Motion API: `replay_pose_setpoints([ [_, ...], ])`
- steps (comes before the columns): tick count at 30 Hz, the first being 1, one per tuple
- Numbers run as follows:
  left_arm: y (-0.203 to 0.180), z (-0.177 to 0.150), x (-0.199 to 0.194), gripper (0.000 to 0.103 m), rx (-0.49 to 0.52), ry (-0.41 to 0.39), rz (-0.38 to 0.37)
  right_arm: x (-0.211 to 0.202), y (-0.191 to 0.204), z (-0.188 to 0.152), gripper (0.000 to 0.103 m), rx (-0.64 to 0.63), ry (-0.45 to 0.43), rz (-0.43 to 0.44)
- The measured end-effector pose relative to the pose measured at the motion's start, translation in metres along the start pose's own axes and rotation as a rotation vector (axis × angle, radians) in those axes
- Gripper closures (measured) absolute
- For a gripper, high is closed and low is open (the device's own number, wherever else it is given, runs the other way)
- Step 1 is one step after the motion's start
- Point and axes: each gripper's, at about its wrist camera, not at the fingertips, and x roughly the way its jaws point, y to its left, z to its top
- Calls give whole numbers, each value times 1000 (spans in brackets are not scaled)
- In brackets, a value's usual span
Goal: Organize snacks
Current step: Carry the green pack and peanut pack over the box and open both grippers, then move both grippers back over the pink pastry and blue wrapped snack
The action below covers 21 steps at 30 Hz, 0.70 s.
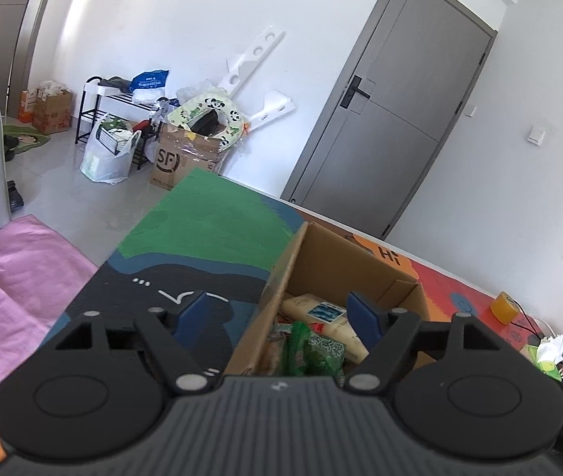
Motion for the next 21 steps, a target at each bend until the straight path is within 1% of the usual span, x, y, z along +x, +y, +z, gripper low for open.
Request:
replay_pose_setpoints([
  [5, -6, 0, -5, 26, -1, -15, 0, -16, -13, 3, 43, 27, -27, -44],
  [10, -22, -8, -2, 25, 34, 5, -24, -32, -36, 2, 42, 60, -42, -88],
  [14, -40, -16, 1, 25, 71, 22, -45, -42, -54, -2, 41, 82, -47, -125],
  [16, -51, -21, 3, 24, 97, 30, -55, -48, -65, -3, 38, 99, -57, -146],
  [21, -78, -33, 9, 24, 153, 56, -87, -57, -94, -8, 37, 143, -63, -180],
])
